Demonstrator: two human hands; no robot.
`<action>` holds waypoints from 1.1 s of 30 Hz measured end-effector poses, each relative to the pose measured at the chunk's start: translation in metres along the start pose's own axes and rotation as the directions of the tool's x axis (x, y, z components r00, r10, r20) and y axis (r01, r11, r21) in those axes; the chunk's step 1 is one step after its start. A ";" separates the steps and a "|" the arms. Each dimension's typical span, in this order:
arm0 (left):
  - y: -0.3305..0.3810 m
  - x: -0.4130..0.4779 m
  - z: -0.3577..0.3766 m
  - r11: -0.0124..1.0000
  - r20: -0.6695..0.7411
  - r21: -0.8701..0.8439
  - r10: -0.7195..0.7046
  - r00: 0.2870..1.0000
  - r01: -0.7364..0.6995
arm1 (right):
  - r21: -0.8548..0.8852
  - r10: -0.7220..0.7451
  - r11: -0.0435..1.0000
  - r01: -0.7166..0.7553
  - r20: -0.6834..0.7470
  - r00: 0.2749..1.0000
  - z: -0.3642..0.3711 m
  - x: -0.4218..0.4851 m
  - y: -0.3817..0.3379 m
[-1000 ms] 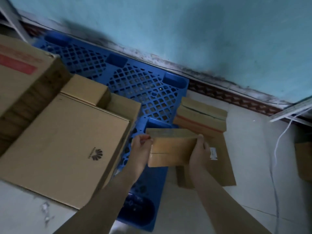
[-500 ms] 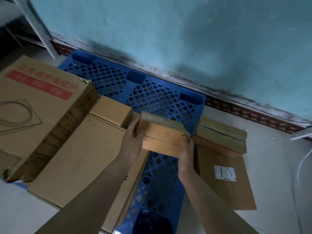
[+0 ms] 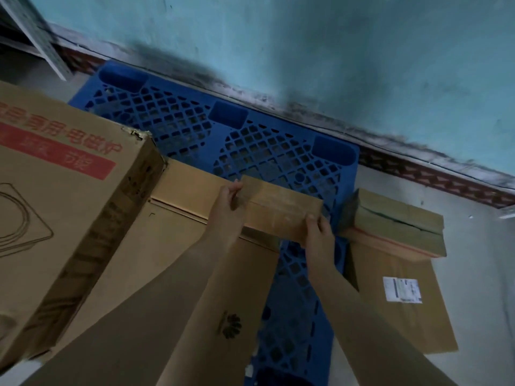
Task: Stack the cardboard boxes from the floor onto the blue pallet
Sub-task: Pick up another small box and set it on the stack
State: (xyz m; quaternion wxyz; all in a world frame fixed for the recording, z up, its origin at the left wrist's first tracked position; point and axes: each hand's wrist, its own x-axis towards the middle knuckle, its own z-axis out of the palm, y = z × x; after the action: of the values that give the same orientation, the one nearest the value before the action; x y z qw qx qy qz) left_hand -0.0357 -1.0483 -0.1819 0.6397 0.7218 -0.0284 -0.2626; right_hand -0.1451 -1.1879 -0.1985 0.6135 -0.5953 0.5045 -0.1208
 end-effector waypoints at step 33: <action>0.048 0.045 -0.006 0.948 0.176 0.312 0.004 0.984 -0.059 | -0.067 0.036 0.996 -0.058 -0.289 0.957 -0.076 0.025 -0.003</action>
State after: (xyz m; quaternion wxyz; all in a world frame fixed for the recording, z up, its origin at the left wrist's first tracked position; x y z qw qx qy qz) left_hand 0.0196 -1.0687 -0.1519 0.5149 0.7889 -0.1370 -0.3060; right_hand -0.1903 -1.2537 -0.1907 0.5138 -0.5817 0.6066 -0.1724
